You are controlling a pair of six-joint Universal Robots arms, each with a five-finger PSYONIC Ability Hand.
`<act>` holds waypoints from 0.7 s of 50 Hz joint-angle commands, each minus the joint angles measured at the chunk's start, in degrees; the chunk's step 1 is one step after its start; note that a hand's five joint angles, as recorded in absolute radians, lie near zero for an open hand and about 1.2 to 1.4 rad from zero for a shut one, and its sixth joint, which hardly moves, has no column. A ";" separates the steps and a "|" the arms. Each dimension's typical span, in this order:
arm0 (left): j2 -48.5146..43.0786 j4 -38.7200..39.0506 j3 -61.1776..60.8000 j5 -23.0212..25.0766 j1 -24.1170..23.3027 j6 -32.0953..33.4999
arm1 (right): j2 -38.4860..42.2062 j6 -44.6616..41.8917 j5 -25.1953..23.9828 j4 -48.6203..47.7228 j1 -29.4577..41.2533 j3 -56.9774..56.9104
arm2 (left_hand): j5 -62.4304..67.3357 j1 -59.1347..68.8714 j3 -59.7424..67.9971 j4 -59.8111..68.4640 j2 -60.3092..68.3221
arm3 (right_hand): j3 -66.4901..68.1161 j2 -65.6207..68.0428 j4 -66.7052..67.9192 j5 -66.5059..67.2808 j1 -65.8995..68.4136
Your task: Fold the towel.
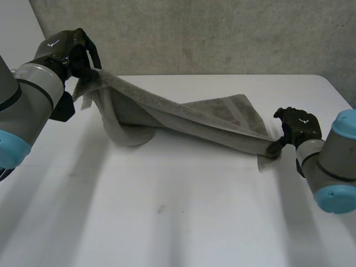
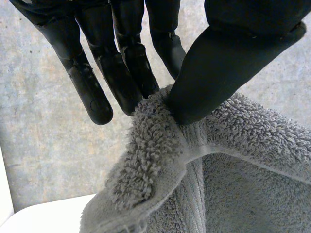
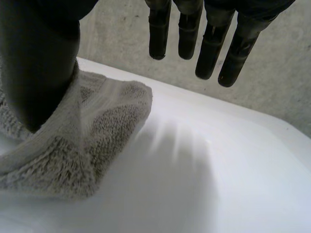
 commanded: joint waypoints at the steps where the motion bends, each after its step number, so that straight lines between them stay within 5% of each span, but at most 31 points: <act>1: -0.24 0.09 -1.10 0.00 0.19 -0.02 | -0.01 0.34 -4.13 1.83 -2.05 0.11 | 11.40 11.50 10.28 10.22 10.20 | 17.53 18.65 17.55 16.55 17.73; 3: -0.41 0.09 -1.45 0.00 0.19 -0.02 | -0.10 0.51 -5.36 1.83 -2.14 0.38 | 11.40 11.50 10.28 10.22 10.20 | 39.45 40.57 39.46 38.47 39.65; 7: -0.41 0.09 -2.77 0.00 0.19 0.07 | -0.71 0.60 -5.71 1.91 -2.67 0.55 | 11.40 11.50 10.28 10.22 10.20 | 57.79 58.91 57.80 56.81 57.99; 18: 0.20 -2.81 -5.94 0.44 1.42 0.78 | -13.20 -4.67 -12.31 5.43 -5.39 1.08 | 11.40 11.50 10.28 10.22 10.20 | 57.84 58.97 57.86 56.87 58.04; 22: 0.29 -7.45 -7.95 0.79 1.68 1.04 | -20.30 -14.05 -16.61 15.33 -5.22 0.90 | 11.40 11.50 10.28 10.22 10.20 | 57.84 58.97 57.86 56.87 58.04; 35: 2.74 -15.03 -18.31 0.88 1.50 8.67 | -31.55 -42.79 -16.00 41.61 -6.44 -0.15 | 11.40 11.50 10.28 10.22 10.20 | 57.84 58.97 57.86 56.87 58.04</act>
